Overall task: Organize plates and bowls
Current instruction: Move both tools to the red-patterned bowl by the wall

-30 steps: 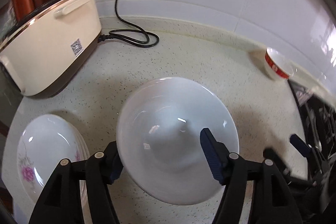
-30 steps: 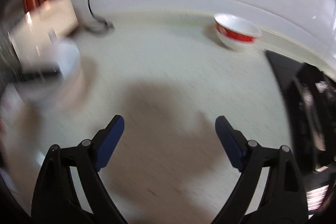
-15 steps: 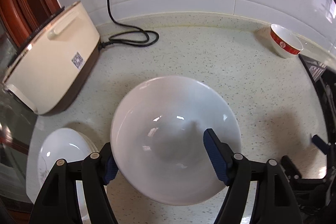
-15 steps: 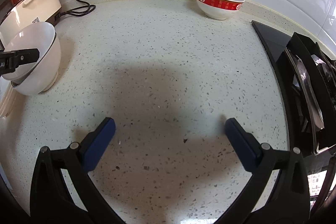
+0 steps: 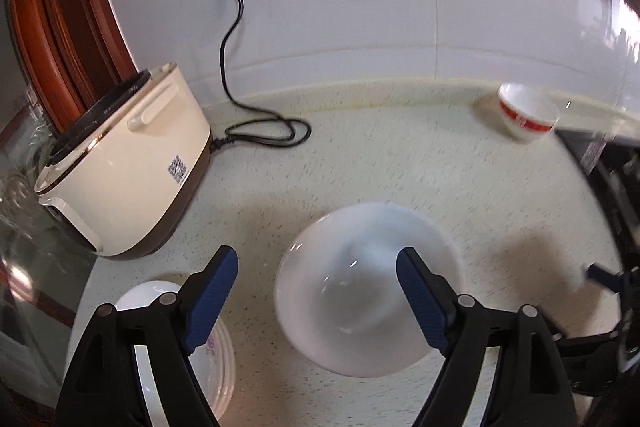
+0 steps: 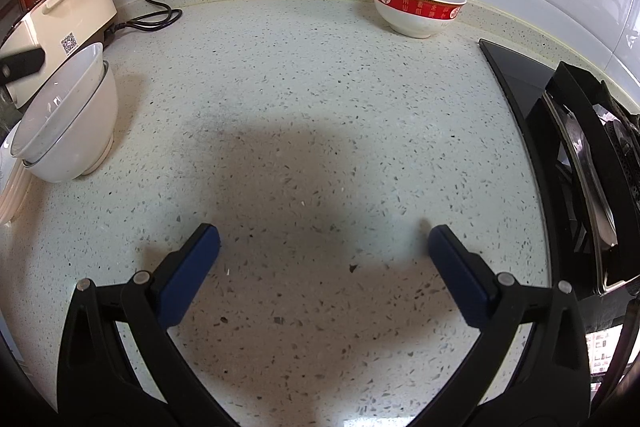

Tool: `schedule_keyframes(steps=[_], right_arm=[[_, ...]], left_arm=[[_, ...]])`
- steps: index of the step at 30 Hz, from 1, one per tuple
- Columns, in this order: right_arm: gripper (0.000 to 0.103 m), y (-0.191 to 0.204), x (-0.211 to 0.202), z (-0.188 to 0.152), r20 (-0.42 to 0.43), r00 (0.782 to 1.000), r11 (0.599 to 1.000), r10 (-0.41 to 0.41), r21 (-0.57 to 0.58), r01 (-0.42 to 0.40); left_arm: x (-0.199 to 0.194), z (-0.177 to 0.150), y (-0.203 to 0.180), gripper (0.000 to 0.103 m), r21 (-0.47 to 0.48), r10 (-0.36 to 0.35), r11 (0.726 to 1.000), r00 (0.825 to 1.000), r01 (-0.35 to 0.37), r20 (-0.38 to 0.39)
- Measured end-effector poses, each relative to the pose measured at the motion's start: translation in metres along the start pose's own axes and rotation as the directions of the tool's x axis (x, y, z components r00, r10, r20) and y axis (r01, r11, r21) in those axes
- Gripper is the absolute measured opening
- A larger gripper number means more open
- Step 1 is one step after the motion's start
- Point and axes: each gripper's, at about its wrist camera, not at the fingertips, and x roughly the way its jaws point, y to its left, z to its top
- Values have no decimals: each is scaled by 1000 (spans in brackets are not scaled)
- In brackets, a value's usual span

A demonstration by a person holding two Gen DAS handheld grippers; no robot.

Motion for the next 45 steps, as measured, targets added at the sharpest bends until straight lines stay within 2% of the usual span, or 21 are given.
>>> schedule_keyframes(steps=[5, 9, 14, 21, 27, 33, 36, 40, 42, 45], right_arm=[[103, 0, 0, 0, 0, 1000, 1000, 0, 0, 0], [103, 0, 0, 0, 0, 1000, 1000, 0, 1, 0], [103, 0, 0, 0, 0, 1000, 1000, 0, 1, 0], [103, 1, 0, 1, 0, 1000, 1000, -1, 1, 1], [103, 1, -1, 0, 0, 1000, 1000, -1, 1, 1], [103, -6, 1, 0, 0, 1000, 1000, -7, 15, 7], [103, -6, 1, 0, 0, 1000, 1000, -8, 13, 8], [103, -6, 1, 1, 0, 1000, 1000, -8, 14, 8], [103, -7, 1, 0, 0, 1000, 1000, -8, 14, 8], [103, -7, 1, 0, 0, 1000, 1000, -8, 14, 8]], left_arm=[[-23, 7, -7, 84, -33, -85, 996, 993, 88, 83], [-32, 8, -19, 85, -41, -166, 984, 980, 171, 112], [-28, 5, -43, 85, -23, -221, 974, 970, 225, 105], [-4, -5, -62, 85, 4, -249, 968, 966, 250, 69], [9, -5, -81, 85, 28, -290, 957, 956, 289, 51], [28, 8, -104, 88, 20, -275, 961, 961, 275, 23], [27, 13, -108, 88, 36, -240, 970, 969, 239, 56], [18, 21, -105, 88, 63, -240, 970, 965, 234, 104], [12, 25, -101, 88, 77, -219, 975, 965, 210, 145], [14, 27, -95, 88, 35, -267, 964, 953, 265, 142]])
